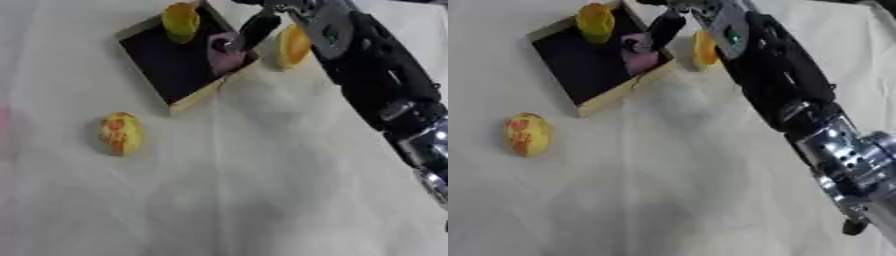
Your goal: Pick up objects on the table and place them in the box.
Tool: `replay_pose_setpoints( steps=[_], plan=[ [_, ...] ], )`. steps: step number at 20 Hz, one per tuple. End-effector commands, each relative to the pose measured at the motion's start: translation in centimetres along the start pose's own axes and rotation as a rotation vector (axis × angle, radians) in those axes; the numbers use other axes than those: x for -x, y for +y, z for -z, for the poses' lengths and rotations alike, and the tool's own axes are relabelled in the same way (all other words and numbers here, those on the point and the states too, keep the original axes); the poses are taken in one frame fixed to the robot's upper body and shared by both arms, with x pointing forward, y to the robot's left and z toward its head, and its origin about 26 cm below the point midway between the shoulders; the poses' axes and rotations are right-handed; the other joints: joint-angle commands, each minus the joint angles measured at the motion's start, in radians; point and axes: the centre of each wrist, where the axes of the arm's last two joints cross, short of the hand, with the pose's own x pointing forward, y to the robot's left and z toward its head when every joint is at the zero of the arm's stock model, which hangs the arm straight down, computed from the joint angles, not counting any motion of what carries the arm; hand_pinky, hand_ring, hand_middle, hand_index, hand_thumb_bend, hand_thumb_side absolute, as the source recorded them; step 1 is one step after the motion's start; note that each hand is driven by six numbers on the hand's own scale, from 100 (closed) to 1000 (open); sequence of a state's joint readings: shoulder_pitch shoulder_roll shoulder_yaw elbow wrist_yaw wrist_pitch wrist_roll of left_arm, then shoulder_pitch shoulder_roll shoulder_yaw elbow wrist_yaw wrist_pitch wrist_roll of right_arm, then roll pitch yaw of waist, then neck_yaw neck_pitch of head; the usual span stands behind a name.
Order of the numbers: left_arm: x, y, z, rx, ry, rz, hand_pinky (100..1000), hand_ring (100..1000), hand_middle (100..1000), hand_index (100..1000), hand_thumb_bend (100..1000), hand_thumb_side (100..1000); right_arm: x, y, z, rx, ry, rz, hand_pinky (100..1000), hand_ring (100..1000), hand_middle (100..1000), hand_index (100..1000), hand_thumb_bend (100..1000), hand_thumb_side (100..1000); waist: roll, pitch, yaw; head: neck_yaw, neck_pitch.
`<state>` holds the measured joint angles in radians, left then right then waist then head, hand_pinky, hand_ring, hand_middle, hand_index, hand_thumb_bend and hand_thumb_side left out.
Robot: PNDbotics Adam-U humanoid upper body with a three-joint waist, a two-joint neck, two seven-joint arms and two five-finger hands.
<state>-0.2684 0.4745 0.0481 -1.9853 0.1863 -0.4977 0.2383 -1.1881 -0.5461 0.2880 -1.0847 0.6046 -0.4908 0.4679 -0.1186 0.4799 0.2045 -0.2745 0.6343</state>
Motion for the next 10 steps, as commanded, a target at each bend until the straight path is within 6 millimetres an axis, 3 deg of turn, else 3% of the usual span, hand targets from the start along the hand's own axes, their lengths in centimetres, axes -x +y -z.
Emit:
replay_pose_setpoints(
  steps=[1,5,7,10],
  plan=[
    [-0.5,0.5,0.3,0.003,-0.014,0.015,715,669,657,818,100,566,0.6,-2.1,-1.2,0.058,0.030,-0.002,1000,1000,1000,1000,125,187,-0.001,-0.051,-0.005,0.004,0.011],
    [-0.5,0.8,-0.1,-0.001,0.003,0.033,715,669,656,816,100,566,1.7,-3.8,-3.4,0.135,0.101,0.021,965,1000,855,973,110,243,0.000,-0.060,-0.026,0.019,0.026],
    [-0.5,0.9,-0.3,-0.001,0.009,0.043,715,669,655,816,100,566,2.4,-4.3,-4.9,0.146,0.141,0.021,964,1000,855,972,105,250,0.000,-0.064,-0.036,0.027,0.031],
    [-0.5,1.1,-0.5,-0.002,0.014,0.055,716,669,655,815,100,566,3.7,-4.5,-7.5,0.116,0.192,0.009,962,1000,899,995,173,317,0.000,-0.067,-0.050,0.041,0.033]
  ],
)
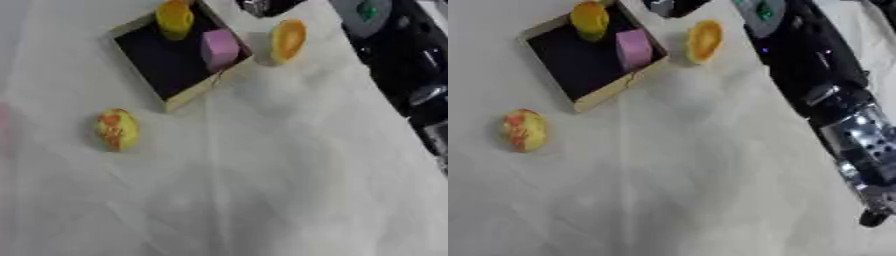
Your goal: Pick up objects on the table and place them in the box.
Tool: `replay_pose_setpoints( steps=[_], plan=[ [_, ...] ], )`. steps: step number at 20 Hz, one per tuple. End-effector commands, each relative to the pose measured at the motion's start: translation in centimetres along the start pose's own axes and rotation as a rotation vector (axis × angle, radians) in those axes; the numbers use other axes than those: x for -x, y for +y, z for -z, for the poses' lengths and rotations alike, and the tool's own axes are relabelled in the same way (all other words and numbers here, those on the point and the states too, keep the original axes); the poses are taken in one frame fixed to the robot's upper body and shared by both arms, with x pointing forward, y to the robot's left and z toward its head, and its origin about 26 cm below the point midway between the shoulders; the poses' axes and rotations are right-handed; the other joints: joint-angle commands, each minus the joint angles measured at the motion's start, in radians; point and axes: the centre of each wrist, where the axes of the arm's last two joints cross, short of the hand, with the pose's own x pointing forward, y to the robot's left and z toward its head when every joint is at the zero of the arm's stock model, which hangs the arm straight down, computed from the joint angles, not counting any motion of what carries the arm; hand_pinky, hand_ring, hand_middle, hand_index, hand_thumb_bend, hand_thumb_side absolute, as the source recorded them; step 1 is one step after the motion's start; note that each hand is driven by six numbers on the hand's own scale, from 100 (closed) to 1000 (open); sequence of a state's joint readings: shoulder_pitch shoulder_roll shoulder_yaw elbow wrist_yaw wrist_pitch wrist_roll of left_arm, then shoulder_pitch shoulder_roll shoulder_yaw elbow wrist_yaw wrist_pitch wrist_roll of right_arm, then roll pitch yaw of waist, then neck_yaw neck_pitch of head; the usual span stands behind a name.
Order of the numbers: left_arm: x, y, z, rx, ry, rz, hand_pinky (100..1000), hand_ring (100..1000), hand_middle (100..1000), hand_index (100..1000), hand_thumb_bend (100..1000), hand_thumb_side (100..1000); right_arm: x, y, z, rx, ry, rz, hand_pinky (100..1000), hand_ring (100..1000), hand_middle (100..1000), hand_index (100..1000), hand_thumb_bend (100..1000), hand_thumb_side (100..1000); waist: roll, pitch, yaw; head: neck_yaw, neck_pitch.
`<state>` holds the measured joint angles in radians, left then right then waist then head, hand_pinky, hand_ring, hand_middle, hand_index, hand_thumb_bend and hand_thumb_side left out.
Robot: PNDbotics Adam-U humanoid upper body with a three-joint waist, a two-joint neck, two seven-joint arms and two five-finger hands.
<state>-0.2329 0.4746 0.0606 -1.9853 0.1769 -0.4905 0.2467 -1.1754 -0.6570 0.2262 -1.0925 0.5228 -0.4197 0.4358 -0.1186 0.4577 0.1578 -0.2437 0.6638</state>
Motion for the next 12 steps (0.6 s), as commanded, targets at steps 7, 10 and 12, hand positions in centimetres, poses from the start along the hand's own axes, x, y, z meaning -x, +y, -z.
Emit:
replay_pose_setpoints(
  steps=[7,10,12],
  plan=[
    [-0.5,0.6,0.5,0.011,-0.025,0.035,716,668,655,815,100,565,3.6,-1.6,-6.5,-0.083,0.111,-0.091,966,1000,919,1000,211,374,0.007,-0.039,-0.009,0.021,-0.004],
    [-0.5,0.5,0.5,0.013,-0.025,0.033,716,668,655,815,100,565,3.8,-1.0,-6.8,-0.110,0.111,-0.097,967,1000,921,1000,237,405,0.010,-0.036,-0.011,0.022,-0.008],
    [-0.5,0.5,0.5,0.015,-0.025,0.032,716,668,655,815,100,564,3.8,-0.7,-6.9,-0.126,0.110,-0.099,969,1000,923,1000,247,425,0.012,-0.034,-0.012,0.021,-0.010]
  ],
)
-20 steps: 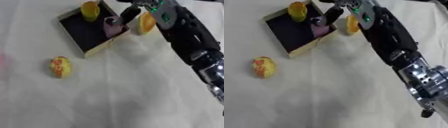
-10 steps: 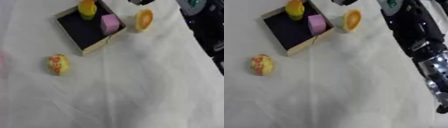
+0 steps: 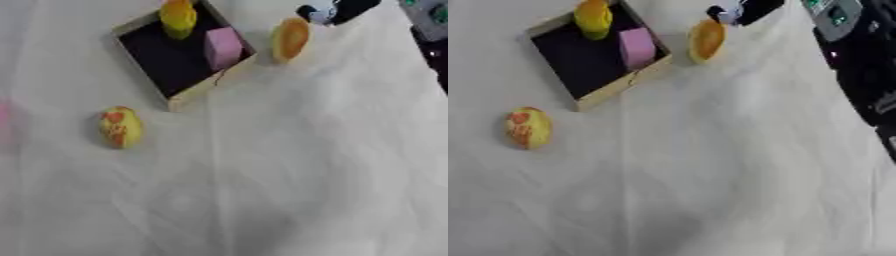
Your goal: Pick up objects on the table and place them in the box.
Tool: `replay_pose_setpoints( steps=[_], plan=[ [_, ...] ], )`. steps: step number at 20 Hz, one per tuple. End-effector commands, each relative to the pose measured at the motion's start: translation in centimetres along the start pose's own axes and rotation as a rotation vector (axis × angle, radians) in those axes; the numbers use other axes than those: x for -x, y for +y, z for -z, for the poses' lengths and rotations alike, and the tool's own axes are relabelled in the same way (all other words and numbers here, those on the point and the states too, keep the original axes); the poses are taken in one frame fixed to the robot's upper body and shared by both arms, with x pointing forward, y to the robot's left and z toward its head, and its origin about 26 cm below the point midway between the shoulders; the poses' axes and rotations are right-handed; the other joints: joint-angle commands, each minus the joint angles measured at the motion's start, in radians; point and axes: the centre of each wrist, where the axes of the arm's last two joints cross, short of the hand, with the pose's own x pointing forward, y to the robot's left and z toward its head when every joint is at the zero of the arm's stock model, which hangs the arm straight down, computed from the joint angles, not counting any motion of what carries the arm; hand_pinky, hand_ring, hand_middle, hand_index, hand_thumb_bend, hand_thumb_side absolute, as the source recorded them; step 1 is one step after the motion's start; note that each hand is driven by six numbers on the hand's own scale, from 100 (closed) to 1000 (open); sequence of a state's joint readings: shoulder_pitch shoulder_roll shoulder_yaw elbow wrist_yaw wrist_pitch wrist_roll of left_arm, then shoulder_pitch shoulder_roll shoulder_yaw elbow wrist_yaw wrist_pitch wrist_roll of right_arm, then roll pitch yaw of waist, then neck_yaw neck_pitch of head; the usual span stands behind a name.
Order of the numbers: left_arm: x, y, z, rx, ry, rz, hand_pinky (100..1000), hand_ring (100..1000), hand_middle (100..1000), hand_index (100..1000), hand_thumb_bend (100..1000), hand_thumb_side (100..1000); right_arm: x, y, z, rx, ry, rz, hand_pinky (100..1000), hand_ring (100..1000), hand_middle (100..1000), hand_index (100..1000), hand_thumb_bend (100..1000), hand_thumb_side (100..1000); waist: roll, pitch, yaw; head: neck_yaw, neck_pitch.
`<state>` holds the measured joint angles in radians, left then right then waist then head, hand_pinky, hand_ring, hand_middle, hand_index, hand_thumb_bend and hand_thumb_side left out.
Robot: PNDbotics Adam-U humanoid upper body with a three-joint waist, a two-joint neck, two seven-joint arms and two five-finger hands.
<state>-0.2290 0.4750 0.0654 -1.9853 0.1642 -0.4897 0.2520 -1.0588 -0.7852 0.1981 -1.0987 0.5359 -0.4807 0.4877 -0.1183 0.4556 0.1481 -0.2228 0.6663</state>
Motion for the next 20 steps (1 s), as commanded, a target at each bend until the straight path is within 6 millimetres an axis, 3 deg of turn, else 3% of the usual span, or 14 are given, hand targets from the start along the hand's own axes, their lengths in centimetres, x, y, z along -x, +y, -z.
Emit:
replay_pose_setpoints(
  steps=[1,13,20],
  plan=[
    [-0.5,0.3,0.6,0.018,-0.026,0.016,716,668,655,815,100,564,0.4,-1.6,-1.2,0.001,0.017,-0.053,970,1000,924,1000,250,429,0.013,-0.031,-0.002,-0.001,-0.014],
    [-0.5,0.1,0.6,0.015,-0.029,0.010,717,668,655,814,100,563,0.2,-0.8,-0.7,-0.026,0.019,-0.058,981,1000,935,1000,281,534,0.024,-0.014,-0.001,-0.032,-0.092],
    [-0.5,0.0,0.7,0.017,-0.034,0.009,718,668,653,814,100,562,0.3,-0.1,-0.4,-0.067,0.035,-0.088,982,1000,937,1000,319,601,0.025,0.003,0.011,-0.040,-0.097]
  ],
)
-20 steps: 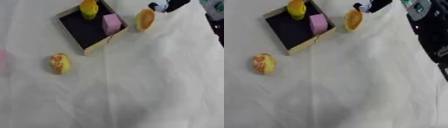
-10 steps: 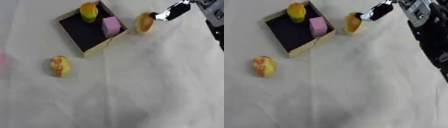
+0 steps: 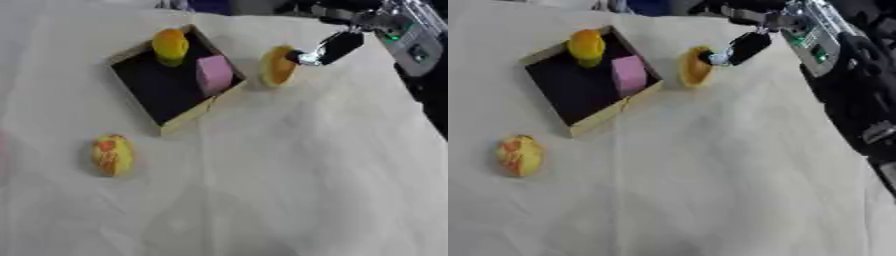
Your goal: Pick up objects on the table and place them in the box.
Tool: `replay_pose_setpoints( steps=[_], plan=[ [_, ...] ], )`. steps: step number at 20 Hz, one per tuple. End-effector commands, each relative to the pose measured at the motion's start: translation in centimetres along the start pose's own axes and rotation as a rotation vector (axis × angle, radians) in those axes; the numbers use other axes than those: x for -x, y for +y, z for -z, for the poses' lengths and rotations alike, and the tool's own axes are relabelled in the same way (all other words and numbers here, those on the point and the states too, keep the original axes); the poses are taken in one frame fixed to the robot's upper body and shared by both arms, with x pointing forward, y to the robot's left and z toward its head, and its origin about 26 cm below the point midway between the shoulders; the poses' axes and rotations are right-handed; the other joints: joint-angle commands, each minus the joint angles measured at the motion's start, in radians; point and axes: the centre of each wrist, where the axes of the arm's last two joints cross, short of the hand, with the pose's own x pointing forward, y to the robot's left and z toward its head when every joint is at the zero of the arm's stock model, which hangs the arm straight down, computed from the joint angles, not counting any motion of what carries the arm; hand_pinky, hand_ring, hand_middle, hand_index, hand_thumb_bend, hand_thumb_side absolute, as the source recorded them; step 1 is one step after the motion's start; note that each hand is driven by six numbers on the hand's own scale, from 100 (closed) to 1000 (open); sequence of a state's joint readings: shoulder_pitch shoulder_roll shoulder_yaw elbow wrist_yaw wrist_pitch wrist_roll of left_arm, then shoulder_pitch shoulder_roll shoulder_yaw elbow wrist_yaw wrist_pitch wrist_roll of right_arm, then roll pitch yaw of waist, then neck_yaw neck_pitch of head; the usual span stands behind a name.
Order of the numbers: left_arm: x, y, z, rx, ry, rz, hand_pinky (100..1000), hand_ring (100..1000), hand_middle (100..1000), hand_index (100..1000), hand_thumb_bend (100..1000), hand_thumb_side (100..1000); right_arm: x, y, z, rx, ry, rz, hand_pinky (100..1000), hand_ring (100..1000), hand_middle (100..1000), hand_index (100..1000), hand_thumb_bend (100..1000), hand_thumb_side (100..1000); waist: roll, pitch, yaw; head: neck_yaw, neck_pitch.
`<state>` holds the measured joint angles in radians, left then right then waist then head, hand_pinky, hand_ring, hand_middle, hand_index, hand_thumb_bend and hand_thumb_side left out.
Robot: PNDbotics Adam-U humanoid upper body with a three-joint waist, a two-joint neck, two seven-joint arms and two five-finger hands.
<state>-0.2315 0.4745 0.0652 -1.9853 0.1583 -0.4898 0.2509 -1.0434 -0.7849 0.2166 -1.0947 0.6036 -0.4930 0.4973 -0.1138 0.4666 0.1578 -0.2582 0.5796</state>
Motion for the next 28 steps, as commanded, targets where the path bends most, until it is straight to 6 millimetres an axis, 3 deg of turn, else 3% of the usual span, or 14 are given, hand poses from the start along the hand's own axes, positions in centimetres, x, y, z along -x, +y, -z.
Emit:
replay_pose_setpoints(
  steps=[1,8,13,19,24,26,27,28],
  plan=[
    [-0.4,0.1,0.7,0.014,-0.031,0.005,718,668,653,814,100,562,0.4,-0.9,-0.5,-0.002,0.023,-0.037,982,1000,937,1000,322,603,0.020,-0.005,0.003,-0.004,-0.010],
    [-0.4,-0.1,0.8,0.016,-0.035,0.003,719,667,651,813,100,561,0.6,0.0,-0.2,-0.038,0.034,-0.058,981,1000,934,999,332,628,0.018,0.010,0.008,-0.003,0.002],
    [-0.4,-0.1,0.8,0.017,-0.035,0.001,719,668,650,813,100,562,0.9,0.6,-0.3,-0.065,0.057,-0.072,974,1000,933,991,342,695,0.015,0.014,0.010,-0.003,0.010],
    [-0.4,-0.2,0.9,0.017,-0.036,-0.003,720,670,649,812,100,561,1.5,1.6,-0.4,-0.072,0.103,-0.087,967,1000,922,987,319,693,0.012,0.022,0.016,-0.006,0.007],
    [-0.4,-0.3,0.9,0.018,-0.036,-0.004,721,671,647,812,100,561,1.8,2.4,-0.3,-0.082,0.119,-0.086,945,1000,826,911,228,660,0.014,0.027,0.017,-0.006,0.008],
    [-0.4,-0.3,0.9,0.019,-0.035,-0.005,721,671,647,811,100,561,1.7,2.4,-0.2,-0.072,0.116,-0.081,912,953,705,810,147,627,0.015,0.028,0.016,-0.007,0.010],
    [-0.4,-0.3,0.9,0.019,-0.035,-0.005,721,671,646,810,100,561,1.7,2.5,-0.1,-0.063,0.113,-0.078,888,867,596,725,100,588,0.015,0.027,0.015,-0.007,0.011],
    [-0.4,-0.3,0.9,0.020,-0.035,-0.006,721,672,646,810,100,561,1.6,2.5,0.0,-0.052,0.108,-0.073,876,826,549,684,100,559,0.016,0.027,0.014,-0.007,0.012]
  ],
)
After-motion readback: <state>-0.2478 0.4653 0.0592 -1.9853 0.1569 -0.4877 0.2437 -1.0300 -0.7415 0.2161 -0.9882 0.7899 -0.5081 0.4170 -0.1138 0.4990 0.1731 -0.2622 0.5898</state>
